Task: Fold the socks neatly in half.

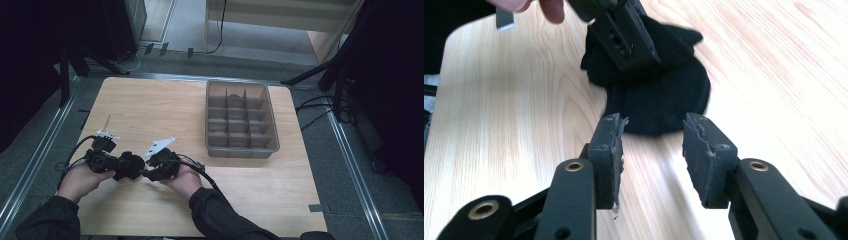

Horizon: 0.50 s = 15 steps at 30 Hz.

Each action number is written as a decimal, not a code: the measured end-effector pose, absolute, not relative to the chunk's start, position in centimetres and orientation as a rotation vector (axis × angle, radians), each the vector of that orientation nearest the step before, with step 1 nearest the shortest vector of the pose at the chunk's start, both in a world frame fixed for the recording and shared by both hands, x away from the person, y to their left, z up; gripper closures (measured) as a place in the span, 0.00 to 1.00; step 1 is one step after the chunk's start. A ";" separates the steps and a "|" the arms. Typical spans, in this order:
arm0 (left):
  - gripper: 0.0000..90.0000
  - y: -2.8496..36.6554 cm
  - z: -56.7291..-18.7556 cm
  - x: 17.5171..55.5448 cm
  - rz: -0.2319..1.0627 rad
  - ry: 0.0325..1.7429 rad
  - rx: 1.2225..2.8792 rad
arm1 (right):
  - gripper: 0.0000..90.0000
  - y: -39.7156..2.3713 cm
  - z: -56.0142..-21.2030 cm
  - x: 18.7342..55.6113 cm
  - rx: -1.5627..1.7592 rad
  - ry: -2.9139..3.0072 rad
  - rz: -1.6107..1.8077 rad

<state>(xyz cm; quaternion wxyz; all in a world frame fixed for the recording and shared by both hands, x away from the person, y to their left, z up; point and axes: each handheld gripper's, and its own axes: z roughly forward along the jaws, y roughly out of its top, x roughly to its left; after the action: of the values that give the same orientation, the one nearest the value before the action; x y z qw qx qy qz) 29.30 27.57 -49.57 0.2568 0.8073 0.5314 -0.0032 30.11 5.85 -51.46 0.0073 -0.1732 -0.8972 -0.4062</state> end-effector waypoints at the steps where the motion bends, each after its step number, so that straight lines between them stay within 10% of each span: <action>1: 0.90 27.4 -49.8 29.5 -0.004 1.442 2.202 | 0.67 5.5 -51.6 30.1 -0.541 -2.813 -1.268; 15: 0.83 26.8 -51.0 30.5 -0.005 1.412 2.214 | 0.67 3.8 -52.3 30.3 -0.582 -2.817 -1.260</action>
<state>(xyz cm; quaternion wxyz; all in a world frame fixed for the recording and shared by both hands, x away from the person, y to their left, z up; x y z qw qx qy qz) 30.46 26.77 -51.04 0.2549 0.8154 0.5198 -0.0017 30.28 3.84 -52.34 0.0005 -0.1854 -0.8970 -0.4013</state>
